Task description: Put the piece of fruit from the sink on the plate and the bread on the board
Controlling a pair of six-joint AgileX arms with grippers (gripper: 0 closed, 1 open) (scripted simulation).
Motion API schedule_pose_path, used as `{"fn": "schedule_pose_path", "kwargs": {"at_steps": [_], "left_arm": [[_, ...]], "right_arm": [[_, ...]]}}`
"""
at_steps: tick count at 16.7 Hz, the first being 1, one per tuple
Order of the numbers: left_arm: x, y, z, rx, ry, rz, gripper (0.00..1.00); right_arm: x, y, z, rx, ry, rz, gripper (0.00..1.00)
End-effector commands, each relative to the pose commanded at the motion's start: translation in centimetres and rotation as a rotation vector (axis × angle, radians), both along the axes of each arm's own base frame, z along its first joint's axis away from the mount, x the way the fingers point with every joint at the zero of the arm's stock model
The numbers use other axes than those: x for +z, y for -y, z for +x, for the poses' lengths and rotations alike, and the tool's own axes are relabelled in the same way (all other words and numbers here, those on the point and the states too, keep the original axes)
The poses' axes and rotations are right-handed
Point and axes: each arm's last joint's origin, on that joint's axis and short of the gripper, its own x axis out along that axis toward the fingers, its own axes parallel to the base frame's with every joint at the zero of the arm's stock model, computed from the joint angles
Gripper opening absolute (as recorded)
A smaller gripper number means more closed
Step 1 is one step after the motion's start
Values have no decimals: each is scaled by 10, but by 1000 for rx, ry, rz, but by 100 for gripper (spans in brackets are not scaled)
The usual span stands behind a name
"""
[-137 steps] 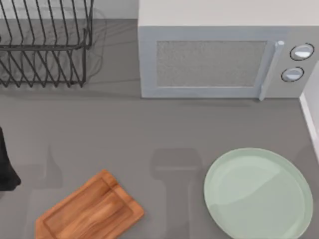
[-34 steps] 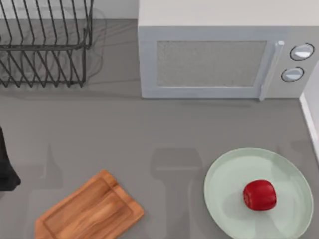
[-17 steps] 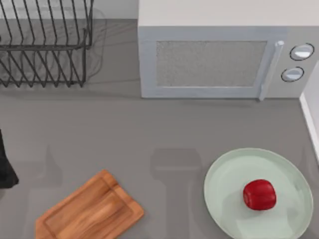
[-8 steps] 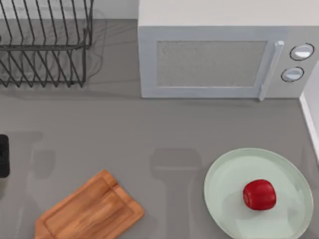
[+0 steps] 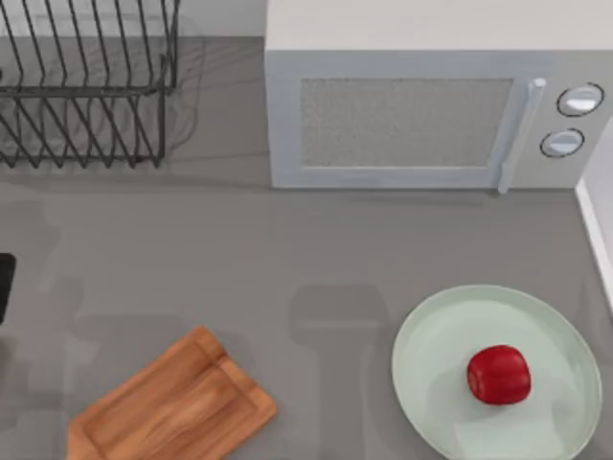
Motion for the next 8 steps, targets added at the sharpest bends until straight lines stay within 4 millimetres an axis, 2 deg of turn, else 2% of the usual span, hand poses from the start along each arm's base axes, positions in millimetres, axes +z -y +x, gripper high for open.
{"fn": "schedule_pose_path", "kwargs": {"at_steps": [4, 8], "left_arm": [[-13, -12, 25, -2, -153, -26, 100], [-16, -14, 29, -2, -180, -32, 100]], "right_arm": [[0, 0, 0, 0, 0, 0, 100], [0, 0, 0, 0, 0, 0, 100]]}}
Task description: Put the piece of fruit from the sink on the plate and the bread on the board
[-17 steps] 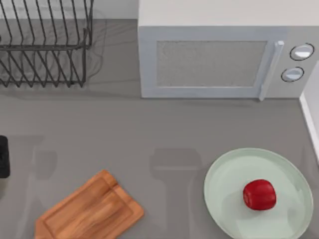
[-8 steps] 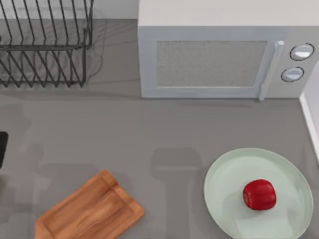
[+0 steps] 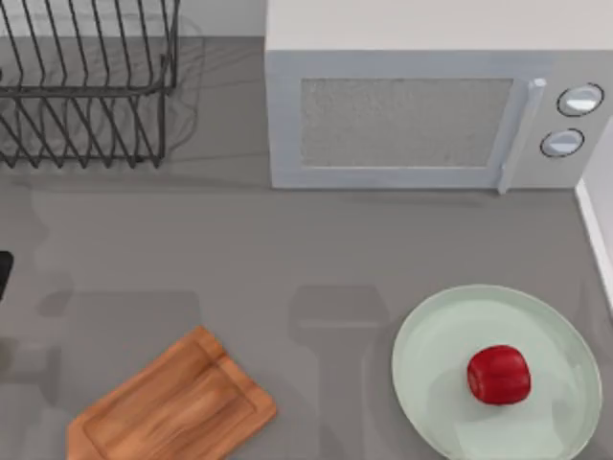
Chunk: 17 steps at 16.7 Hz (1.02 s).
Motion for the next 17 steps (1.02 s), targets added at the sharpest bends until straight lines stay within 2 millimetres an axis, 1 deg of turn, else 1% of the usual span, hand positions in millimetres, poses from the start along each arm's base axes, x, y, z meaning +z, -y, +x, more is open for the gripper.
{"fn": "schedule_pose_path", "kwargs": {"at_steps": [4, 6, 9, 12, 14, 17], "left_arm": [[-1, 1, 0, -3, 1, 0, 100], [-12, 1, 0, 0, -6, -1, 100], [-39, 0, 3, 0, 8, 2, 100], [-65, 0, 1, 0, 5, 1, 100], [-70, 0, 0, 0, 0, 0, 100], [-70, 0, 0, 0, 0, 0, 100]], "right_arm": [[0, 0, 0, 0, 0, 0, 100], [0, 0, 0, 0, 0, 0, 100], [0, 0, 0, 0, 0, 0, 100], [0, 0, 0, 0, 0, 0, 100], [0, 0, 0, 0, 0, 0, 100], [0, 0, 0, 0, 0, 0, 100]]}}
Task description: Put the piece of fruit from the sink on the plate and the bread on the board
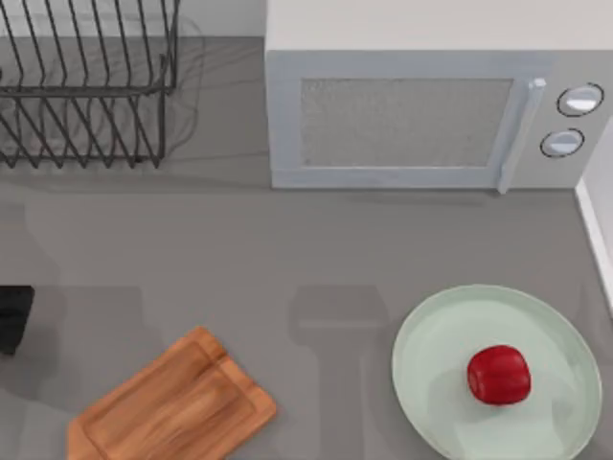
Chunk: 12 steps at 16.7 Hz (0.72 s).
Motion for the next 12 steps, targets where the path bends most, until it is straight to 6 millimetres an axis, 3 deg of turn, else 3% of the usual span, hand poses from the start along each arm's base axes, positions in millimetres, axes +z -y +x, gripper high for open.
{"fn": "schedule_pose_path", "kwargs": {"at_steps": [12], "left_arm": [[0, 0, 0, 0, 0, 0, 10]], "right_arm": [[0, 0, 0, 0, 0, 0, 100]]}}
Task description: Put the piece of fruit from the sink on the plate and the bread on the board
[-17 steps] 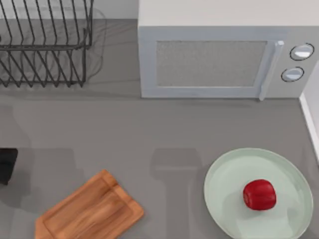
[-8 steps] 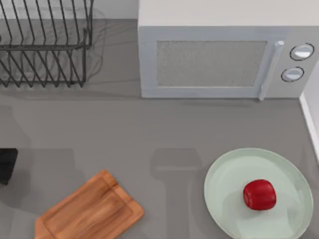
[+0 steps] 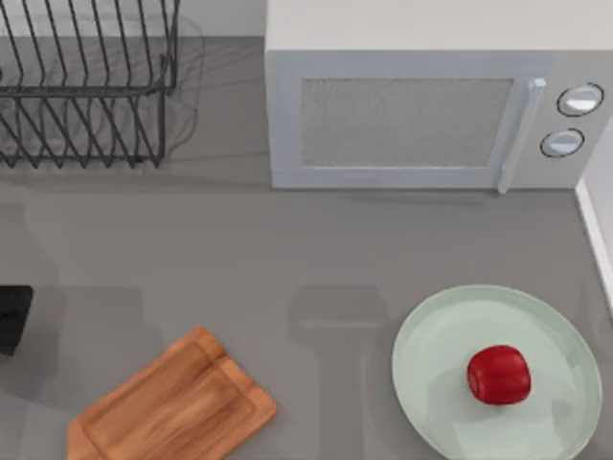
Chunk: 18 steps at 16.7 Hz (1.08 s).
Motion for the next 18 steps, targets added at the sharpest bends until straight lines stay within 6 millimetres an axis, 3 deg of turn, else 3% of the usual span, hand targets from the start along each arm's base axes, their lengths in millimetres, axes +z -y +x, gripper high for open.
{"fn": "schedule_pose_path", "kwargs": {"at_steps": [2, 9, 10, 14, 18], "left_arm": [[0, 0, 0, 0, 0, 0, 0], [0, 0, 0, 0, 0, 0, 0], [12, 0, 2, 0, 28, -1, 0], [28, -1, 6, -1, 30, 0, 0], [68, -1, 7, -3, 18, -3, 0]], "right_arm": [[0, 0, 0, 0, 0, 0, 100], [0, 0, 0, 0, 0, 0, 100], [0, 0, 0, 0, 0, 0, 100], [0, 0, 0, 0, 0, 0, 100], [0, 0, 0, 0, 0, 0, 100]]}}
